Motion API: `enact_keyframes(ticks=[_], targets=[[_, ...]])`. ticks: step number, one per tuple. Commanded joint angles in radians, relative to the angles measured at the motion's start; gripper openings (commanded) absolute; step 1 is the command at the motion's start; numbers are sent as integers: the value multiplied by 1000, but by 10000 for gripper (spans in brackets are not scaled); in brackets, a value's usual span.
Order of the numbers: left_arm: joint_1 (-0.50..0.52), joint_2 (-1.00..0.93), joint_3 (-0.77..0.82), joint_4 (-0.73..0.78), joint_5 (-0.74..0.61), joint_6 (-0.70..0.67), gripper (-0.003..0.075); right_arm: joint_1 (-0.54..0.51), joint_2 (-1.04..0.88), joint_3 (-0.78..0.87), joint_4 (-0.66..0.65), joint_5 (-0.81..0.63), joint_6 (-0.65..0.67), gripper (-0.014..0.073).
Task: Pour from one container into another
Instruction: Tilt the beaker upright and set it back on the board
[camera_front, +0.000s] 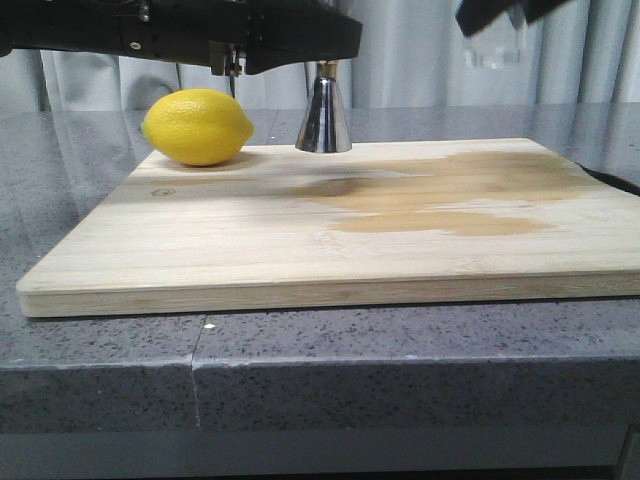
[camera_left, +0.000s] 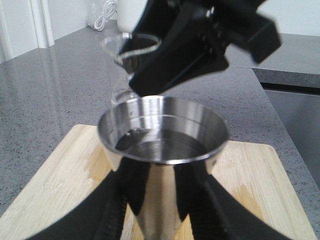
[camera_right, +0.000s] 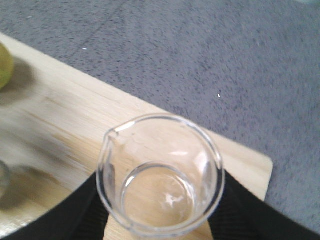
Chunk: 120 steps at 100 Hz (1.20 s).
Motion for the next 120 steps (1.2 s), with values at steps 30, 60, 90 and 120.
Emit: enact_keyframes(ticks=[30,60,90,120], targets=[[-1,-60,-32,-61,60,-10,207,-27,-32,183,116,-394,1,339],[-1,-60,-32,-61,60,-10,207,-49,40,183,171,-415,1,339],[-1,-60,-32,-61,60,-10,207,-53,75,183,178,-413,1,339],[-1,-60,-32,-61,60,-10,207,-53,78,183,178,-413,1,455]])
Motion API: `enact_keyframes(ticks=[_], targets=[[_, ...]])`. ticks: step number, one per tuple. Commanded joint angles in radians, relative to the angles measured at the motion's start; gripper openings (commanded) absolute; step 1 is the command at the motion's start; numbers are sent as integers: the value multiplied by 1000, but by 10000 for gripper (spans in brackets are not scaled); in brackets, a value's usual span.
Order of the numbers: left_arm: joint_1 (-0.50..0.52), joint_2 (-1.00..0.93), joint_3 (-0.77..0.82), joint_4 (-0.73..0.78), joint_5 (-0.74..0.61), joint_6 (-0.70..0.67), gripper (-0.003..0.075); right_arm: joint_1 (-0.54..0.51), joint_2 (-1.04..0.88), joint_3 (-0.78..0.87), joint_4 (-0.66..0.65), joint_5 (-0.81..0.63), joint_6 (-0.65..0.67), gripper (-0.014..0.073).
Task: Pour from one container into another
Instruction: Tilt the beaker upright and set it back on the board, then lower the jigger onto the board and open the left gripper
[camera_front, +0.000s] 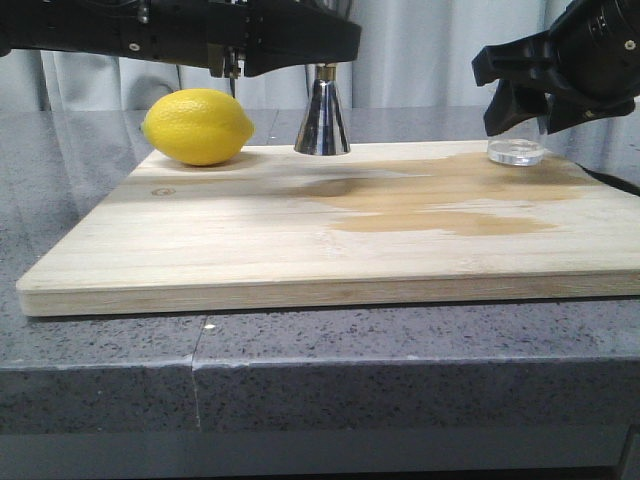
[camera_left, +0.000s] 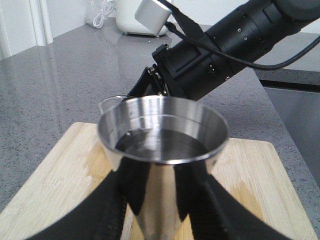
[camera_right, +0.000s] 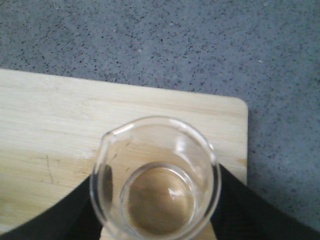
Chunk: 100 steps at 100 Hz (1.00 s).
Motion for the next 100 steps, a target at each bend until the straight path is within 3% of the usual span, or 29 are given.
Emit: enact_keyframes(ticks=[1,17,35,61,100], targets=[[-1,-60,-32,-72,60,-8,207,-6,-31,-22,6,-61,-1,463],[-1,-60,-32,-72,58,-8,207,-3,-53,-24,6,-54,-1,594],[-1,-49,-32,-73,27,-8,207,-3,-136,-28,6,-49,-1,594],[-3,-6,-32,-100,100,47,206,-3,-244,-28,-6,-47,-14,594],[-14,-6,-32,-100,118,101,207,-3,-262,-28,-10,-58,-14,594]])
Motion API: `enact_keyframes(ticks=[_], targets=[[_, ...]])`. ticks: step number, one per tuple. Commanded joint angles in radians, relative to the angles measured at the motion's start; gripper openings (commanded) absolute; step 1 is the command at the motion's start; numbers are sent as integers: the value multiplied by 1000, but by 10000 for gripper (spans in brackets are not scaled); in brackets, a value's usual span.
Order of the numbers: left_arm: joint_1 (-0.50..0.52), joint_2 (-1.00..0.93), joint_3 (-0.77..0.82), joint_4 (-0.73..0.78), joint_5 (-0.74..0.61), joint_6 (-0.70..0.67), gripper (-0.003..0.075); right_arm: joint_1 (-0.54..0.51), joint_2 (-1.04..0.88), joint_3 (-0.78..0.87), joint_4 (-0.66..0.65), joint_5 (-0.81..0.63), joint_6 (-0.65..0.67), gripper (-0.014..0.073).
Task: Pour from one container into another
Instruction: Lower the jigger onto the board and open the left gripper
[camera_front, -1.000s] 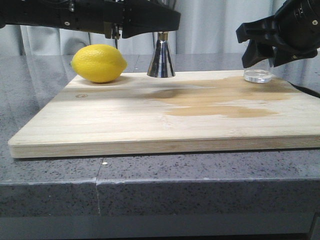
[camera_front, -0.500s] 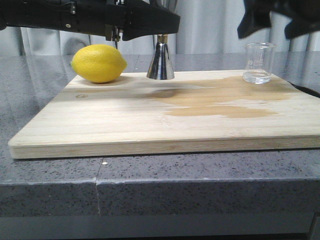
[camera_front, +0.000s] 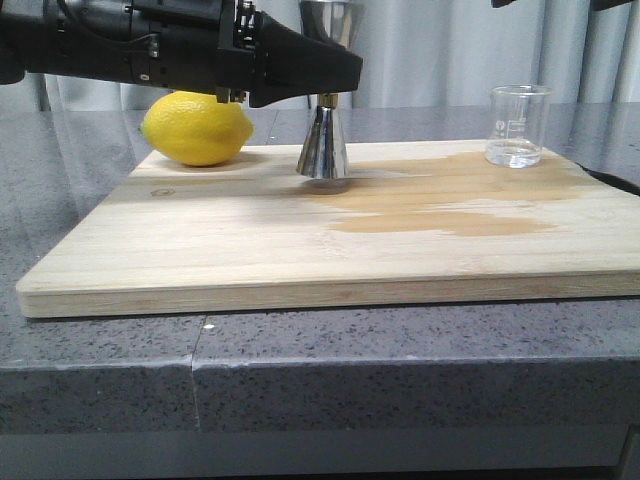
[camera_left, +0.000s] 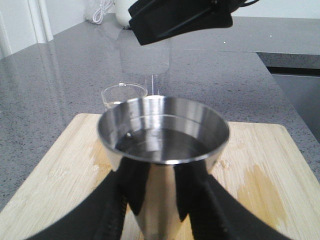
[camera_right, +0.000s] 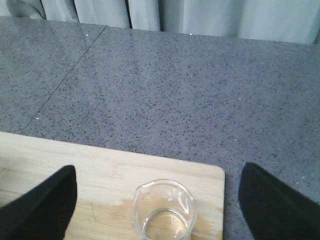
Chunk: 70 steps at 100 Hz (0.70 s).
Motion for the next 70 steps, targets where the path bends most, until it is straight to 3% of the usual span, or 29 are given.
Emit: enact_keyframes(ticks=[1,70], targets=[[-13,-52,-35,-88,118,7,207,-3,-36,-28,-6,-62,-11,594],[-59,-52,-35,-88,0,54,207,-1,-36,-28,-6,-64,-11,594]])
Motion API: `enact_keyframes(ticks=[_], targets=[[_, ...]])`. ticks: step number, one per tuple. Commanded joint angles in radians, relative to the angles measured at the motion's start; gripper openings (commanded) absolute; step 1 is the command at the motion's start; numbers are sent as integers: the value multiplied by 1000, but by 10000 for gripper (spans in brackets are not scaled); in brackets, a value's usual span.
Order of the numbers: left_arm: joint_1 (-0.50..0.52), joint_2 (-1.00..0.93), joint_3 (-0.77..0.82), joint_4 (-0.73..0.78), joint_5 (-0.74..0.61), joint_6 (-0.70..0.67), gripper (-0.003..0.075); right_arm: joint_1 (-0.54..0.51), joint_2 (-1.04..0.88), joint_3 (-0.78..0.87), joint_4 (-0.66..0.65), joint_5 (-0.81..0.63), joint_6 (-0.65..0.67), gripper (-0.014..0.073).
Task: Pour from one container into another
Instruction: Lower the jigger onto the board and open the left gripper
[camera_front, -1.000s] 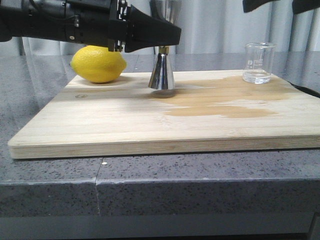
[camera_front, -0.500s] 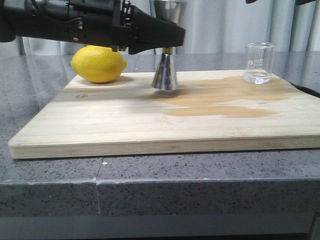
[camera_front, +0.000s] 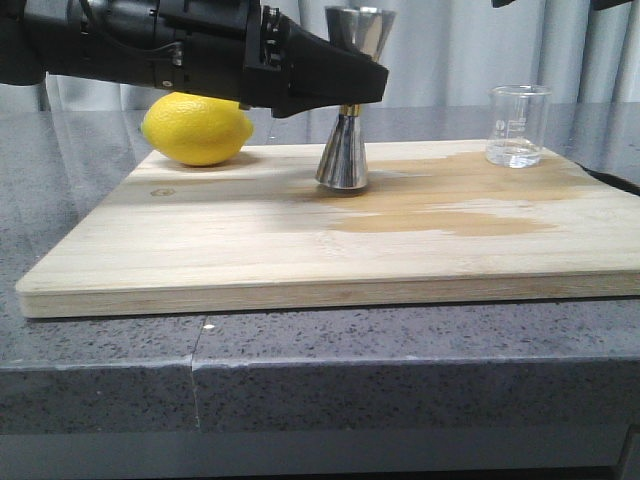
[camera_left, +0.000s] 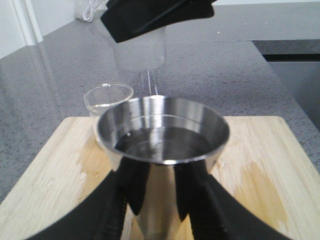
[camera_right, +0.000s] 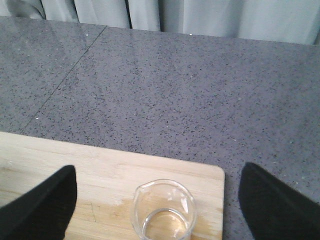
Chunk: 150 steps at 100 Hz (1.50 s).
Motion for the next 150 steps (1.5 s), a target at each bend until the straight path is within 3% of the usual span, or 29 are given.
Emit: enact_keyframes(ticks=[1,125,150], targets=[[-5,-52,-33,-87,48,2,207,-1,-36,-28,-4,-64,-8,594],[-5,-52,-33,-87,-12,2,209,-1,-36,-28,-4,-64,-8,594],[-5,-52,-33,-85,-12,2,213,-1,-37,-28,-4,3,-8,594]])
